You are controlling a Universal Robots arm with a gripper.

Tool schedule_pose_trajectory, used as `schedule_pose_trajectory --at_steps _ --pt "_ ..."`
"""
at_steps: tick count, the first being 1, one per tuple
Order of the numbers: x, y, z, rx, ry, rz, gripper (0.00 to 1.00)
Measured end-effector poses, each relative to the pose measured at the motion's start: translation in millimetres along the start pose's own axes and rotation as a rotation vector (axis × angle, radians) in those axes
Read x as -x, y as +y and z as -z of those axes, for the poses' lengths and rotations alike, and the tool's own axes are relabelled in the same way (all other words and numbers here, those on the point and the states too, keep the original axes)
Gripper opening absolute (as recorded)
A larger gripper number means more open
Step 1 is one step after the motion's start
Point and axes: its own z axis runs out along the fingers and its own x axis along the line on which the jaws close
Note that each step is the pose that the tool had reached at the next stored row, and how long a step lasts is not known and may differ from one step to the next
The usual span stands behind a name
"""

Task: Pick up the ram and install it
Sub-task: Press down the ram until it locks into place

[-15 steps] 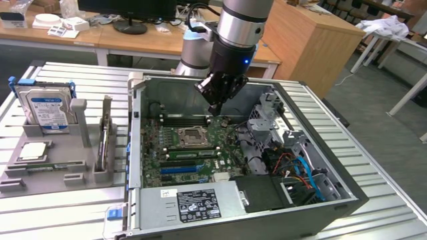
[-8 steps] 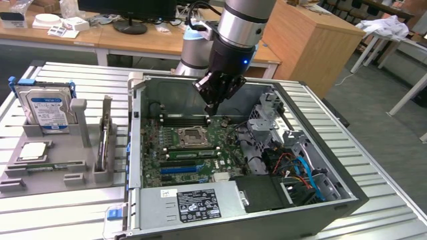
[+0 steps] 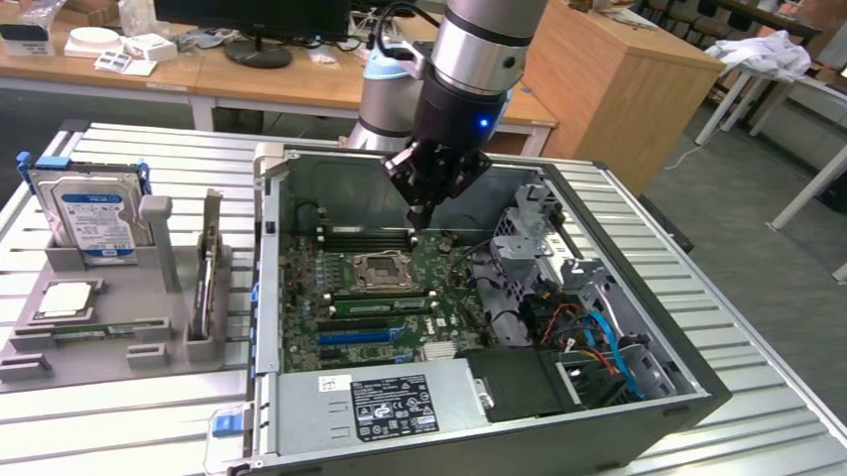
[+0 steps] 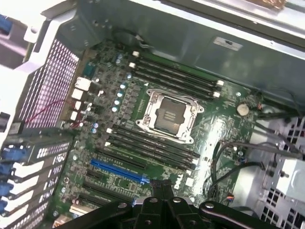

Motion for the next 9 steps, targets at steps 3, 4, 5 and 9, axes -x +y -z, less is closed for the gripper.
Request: schedule_pose_trajectory --at_steps 3,4,5,9 --pt "0.0 0.0 0.0 0.0007 -0.0029 -0.047 0.11" --pt "0.0 0.0 0.0 0.0010 -0.0039 -0.064 0.11" --pt "0.0 0.0 0.0 0.0012 -0.0049 -0.082 0.11" --pt "0.0 0.0 0.0 0.0022 -0.0089 -0.149 0.11"
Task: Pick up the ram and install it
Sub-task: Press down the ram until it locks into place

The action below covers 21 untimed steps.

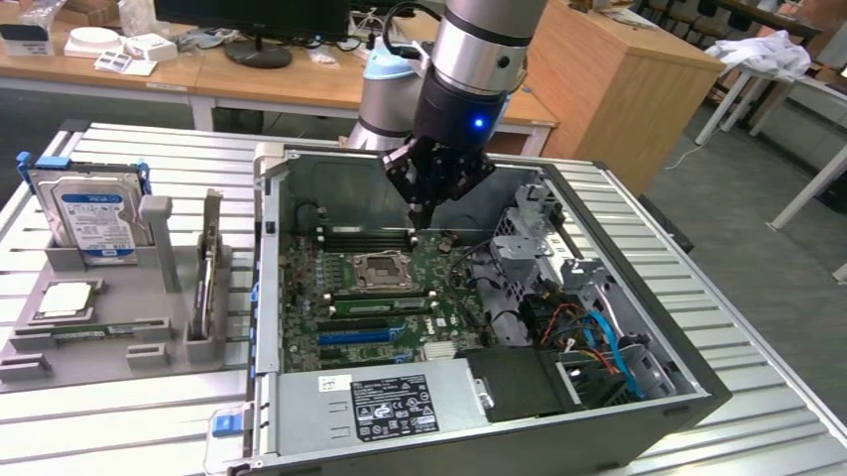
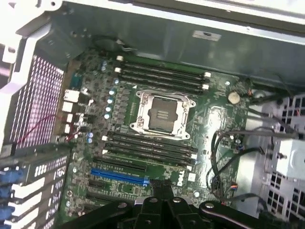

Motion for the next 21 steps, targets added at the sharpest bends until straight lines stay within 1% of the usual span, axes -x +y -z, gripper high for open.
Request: schedule_pose_trajectory --at_steps 3,7,10,15,21 --pt "0.0 0.0 0.0 0.0007 -0.0029 -0.048 0.11" --pt "0.0 0.0 0.0 0.0014 -0.0040 -0.086 0.11" --pt "0.0 0.0 0.0 0.0020 -0.0059 -0.125 0.11" --pt "-0.5 0.1 0.0 0.0023 -0.0059 -0.131 0.11" --pt "-7.8 1.1 -0.2 0.0024 -0.0059 -0.131 0.11"
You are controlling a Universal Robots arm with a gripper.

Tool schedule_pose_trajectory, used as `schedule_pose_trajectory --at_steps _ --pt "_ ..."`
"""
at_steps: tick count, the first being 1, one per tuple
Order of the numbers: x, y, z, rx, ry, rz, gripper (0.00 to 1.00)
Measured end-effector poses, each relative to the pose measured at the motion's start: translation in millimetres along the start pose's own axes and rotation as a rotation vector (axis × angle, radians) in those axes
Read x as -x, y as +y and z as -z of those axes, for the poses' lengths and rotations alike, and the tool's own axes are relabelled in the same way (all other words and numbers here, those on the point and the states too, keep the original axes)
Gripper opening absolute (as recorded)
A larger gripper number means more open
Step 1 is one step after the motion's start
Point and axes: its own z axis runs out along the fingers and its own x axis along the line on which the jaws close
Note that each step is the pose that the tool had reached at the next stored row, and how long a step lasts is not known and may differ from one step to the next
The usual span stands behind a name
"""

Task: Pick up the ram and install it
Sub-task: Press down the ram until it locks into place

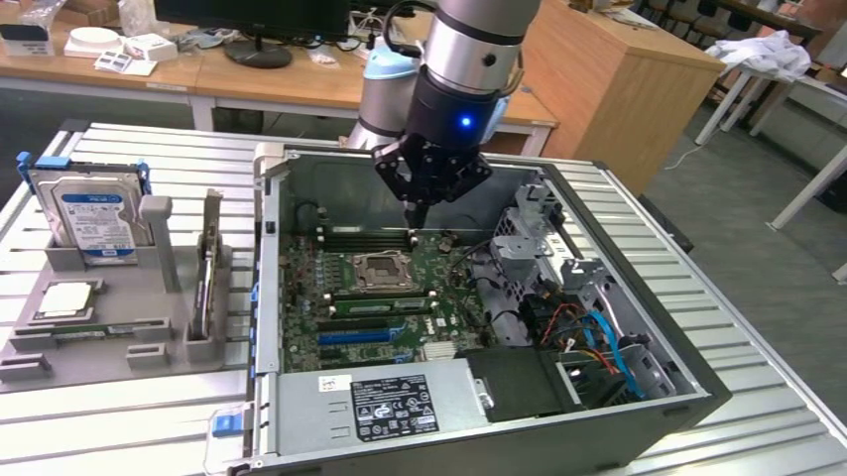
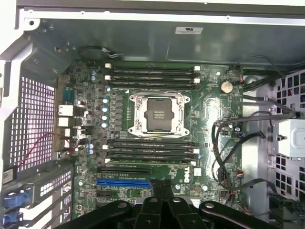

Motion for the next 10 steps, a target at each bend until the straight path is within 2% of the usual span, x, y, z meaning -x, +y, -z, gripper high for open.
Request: schedule_pose_trajectory --at_steps 10 --pt "-3.0 0.0 -0.1 0.0002 0.0001 0.000 0.11"
